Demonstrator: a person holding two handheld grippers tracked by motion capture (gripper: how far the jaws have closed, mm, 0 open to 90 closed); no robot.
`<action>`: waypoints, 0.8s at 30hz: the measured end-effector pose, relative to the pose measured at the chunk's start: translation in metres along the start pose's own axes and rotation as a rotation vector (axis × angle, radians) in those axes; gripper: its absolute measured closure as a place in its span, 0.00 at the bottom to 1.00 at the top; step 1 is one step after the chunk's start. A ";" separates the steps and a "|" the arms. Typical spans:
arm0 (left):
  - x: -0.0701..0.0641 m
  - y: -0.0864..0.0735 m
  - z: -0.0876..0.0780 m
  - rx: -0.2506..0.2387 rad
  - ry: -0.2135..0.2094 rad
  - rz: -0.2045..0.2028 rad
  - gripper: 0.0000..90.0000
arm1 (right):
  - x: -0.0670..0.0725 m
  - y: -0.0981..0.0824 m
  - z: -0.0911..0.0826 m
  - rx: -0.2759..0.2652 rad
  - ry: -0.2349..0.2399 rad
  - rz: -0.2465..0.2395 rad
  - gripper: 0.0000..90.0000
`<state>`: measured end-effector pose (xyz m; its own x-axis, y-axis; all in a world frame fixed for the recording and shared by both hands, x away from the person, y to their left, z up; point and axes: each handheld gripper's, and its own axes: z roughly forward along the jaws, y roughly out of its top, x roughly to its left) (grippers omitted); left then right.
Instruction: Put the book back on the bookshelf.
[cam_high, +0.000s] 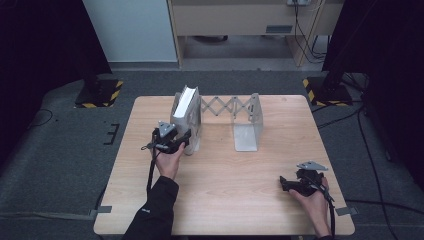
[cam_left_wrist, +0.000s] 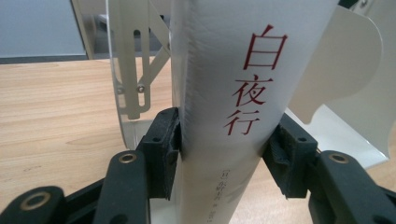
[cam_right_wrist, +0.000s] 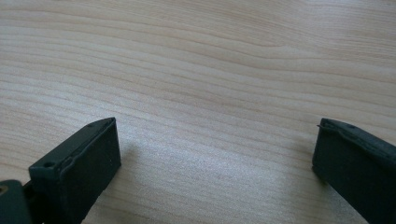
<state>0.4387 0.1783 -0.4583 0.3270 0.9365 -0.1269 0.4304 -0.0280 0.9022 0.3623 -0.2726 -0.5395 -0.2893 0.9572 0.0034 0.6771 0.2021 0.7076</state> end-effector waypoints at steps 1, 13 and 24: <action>0.000 0.000 0.001 -0.004 0.003 -0.002 0.54 | 0.000 0.000 0.000 0.000 0.000 -0.001 0.01; -0.001 -0.009 0.004 -0.040 -0.063 0.000 0.49 | 0.000 0.000 0.000 0.000 0.000 0.000 0.01; -0.004 -0.014 0.005 -0.001 -0.060 0.006 0.52 | 0.000 0.000 0.000 0.000 0.000 0.000 0.01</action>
<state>0.4357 0.1734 -0.4730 0.3793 0.9138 -0.1456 0.4272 -0.0333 0.9036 0.3623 -0.2726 -0.5395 -0.2891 0.9573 0.0031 0.6771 0.2022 0.7076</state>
